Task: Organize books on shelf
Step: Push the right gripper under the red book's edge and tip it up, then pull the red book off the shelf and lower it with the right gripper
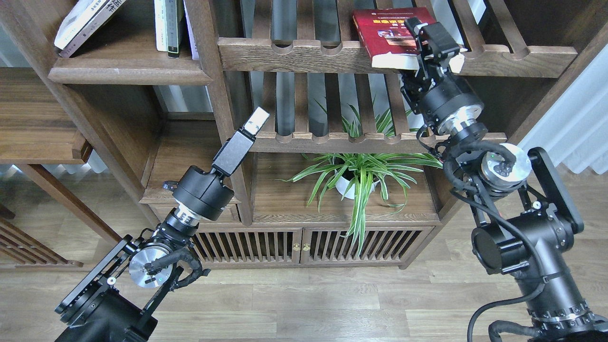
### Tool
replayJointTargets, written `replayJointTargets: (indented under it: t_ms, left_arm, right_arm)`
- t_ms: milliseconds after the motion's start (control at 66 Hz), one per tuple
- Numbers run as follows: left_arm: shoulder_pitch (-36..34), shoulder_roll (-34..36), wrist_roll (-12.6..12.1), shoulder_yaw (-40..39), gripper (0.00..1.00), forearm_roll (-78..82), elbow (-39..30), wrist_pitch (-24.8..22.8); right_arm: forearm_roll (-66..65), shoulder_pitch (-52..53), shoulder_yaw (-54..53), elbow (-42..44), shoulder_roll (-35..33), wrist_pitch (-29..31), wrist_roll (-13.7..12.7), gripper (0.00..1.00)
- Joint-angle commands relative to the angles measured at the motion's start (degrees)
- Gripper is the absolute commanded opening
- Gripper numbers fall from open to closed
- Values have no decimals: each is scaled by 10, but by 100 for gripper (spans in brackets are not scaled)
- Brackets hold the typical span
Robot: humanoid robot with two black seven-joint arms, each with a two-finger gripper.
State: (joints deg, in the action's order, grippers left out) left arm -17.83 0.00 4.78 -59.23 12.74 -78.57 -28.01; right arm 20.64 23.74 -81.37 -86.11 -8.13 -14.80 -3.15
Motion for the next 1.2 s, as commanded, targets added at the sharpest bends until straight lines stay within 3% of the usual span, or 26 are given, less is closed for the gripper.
replayJointTargets:
  t_ms: [0,197,409,561,591,773,848,1182]
  left_arm:
    - [4,0,0,-3,88,0,0,0]
    - [5,2,1,-11,88,-1,1,0]
    - [9,2,1,-10,88,-1,0,0]
    - [14,0,1,-4,90,-4,1,0]
    - [15,0,1,-1,91,-4,1,0]
    - [15,0,1,1,95,-4,1,0]
    - [15,0,1,7,99,-4,1,0]
    - [17,0,0,19,100,-3,3,0]
  right_arm:
    - [0,-4,-5,0,2,12,2,32]
    - [0,-20,-5,4,8,87,3,6]
    - [1,-48,-5,5,8,151,2,5]
    - [27,-84,-5,4,11,277,0,4]
    - [29,-107,-4,2,9,326,-2,4]
    - [46,-158,-1,-15,7,419,-4,4]
    - [51,-171,1,-23,7,428,-4,3]
    - [56,-208,54,-64,6,428,-4,3]
